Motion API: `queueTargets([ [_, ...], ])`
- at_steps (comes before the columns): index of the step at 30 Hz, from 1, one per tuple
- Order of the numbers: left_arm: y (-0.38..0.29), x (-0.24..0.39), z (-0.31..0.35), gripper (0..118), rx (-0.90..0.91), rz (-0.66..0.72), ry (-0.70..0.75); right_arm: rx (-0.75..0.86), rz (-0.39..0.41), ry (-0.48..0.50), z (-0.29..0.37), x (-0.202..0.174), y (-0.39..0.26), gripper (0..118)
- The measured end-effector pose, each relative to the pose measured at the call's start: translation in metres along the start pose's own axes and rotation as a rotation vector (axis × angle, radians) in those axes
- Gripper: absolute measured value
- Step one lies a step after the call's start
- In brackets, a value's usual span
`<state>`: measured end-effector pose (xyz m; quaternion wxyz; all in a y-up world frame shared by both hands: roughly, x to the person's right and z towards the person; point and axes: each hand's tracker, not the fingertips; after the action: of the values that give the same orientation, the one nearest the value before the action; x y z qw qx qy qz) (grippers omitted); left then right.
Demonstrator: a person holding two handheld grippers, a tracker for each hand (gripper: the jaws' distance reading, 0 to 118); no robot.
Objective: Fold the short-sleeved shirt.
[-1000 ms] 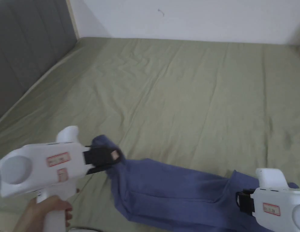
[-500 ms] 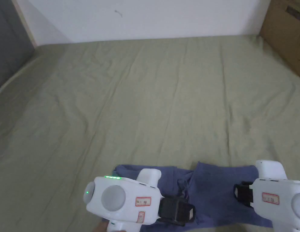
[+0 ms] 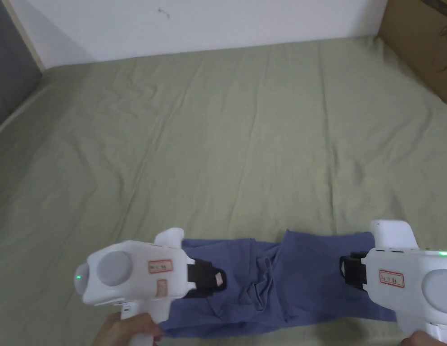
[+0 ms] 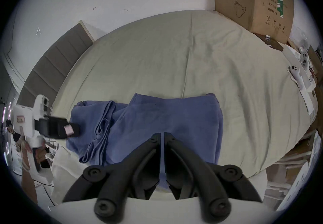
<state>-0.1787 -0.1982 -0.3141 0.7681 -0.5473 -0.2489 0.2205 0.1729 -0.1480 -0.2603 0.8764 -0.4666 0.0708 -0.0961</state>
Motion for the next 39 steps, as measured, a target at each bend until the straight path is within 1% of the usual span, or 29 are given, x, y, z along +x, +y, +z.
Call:
queueTargets([
  [3,-0.015,0.018,-0.032,2,-0.091,-0.049,-0.007,0.003,-0.010,0.010,0.002,0.001,0.000,3],
  [5,-0.020,0.034,-0.045,2,-0.093,-0.082,0.007,0.003,-0.012,0.011,0.003,0.001,-0.001,3],
  [9,-0.018,0.052,-0.045,2,-0.095,-0.086,-0.044,0.006,-0.016,0.011,0.005,0.002,-0.001,3],
  [11,-0.020,0.055,-0.044,2,-0.092,-0.116,-0.079,0.006,-0.017,0.014,0.003,0.008,0.000,3],
  [13,-0.021,0.051,-0.045,2,-0.125,-0.089,-0.113,0.009,-0.018,0.013,0.004,0.008,0.000,3],
  [15,-0.023,0.045,-0.038,2,-0.111,-0.071,-0.126,0.009,-0.018,0.013,0.003,0.011,0.000,3],
  [20,-0.013,0.017,0.006,2,0.002,0.007,-0.192,0.005,-0.012,0.004,0.004,0.013,0.001,3],
  [24,-0.008,-0.032,0.053,2,0.122,0.083,-0.138,0.009,-0.007,0.001,0.004,0.012,0.003,3],
  [26,-0.011,-0.063,0.076,2,0.191,0.096,-0.114,0.009,-0.004,-0.001,0.003,0.009,0.005,3],
  [27,-0.012,-0.076,0.083,2,0.202,0.114,-0.102,0.006,-0.001,-0.001,0.002,0.008,0.005,3],
  [28,-0.013,-0.091,0.088,5,0.199,0.135,-0.094,0.003,0.004,-0.002,0.000,0.006,0.006,3],
  [29,-0.015,-0.106,0.091,16,0.199,0.185,-0.101,-0.001,0.013,-0.005,-0.001,0.003,0.007,3],
  [30,-0.016,-0.118,0.092,36,0.203,0.222,-0.108,-0.006,0.021,-0.006,-0.002,0.001,0.007,3],
  [31,-0.017,-0.127,0.090,71,0.198,0.266,-0.112,-0.012,0.031,-0.009,-0.004,-0.001,0.008,3],
  [32,-0.021,-0.129,0.085,94,0.183,0.300,-0.109,-0.017,0.039,-0.013,-0.005,-0.004,0.008,3],
  [33,-0.022,-0.133,0.081,112,0.180,0.314,-0.118,-0.022,0.049,-0.011,-0.006,-0.006,0.009,3],
  [34,-0.023,-0.137,0.075,116,0.184,0.330,-0.158,-0.024,0.053,-0.012,-0.005,-0.013,0.009,3],
  [35,-0.026,-0.139,0.072,116,0.223,0.344,-0.231,-0.028,0.058,-0.011,-0.006,-0.017,0.009,3],
  [36,-0.020,-0.149,0.066,116,0.241,0.351,-0.271,-0.032,0.061,-0.010,-0.007,-0.019,0.010,3],
  [39,-0.014,-0.147,0.049,116,0.236,0.378,-0.317,-0.046,0.080,-0.012,-0.011,-0.026,0.013,3],
])
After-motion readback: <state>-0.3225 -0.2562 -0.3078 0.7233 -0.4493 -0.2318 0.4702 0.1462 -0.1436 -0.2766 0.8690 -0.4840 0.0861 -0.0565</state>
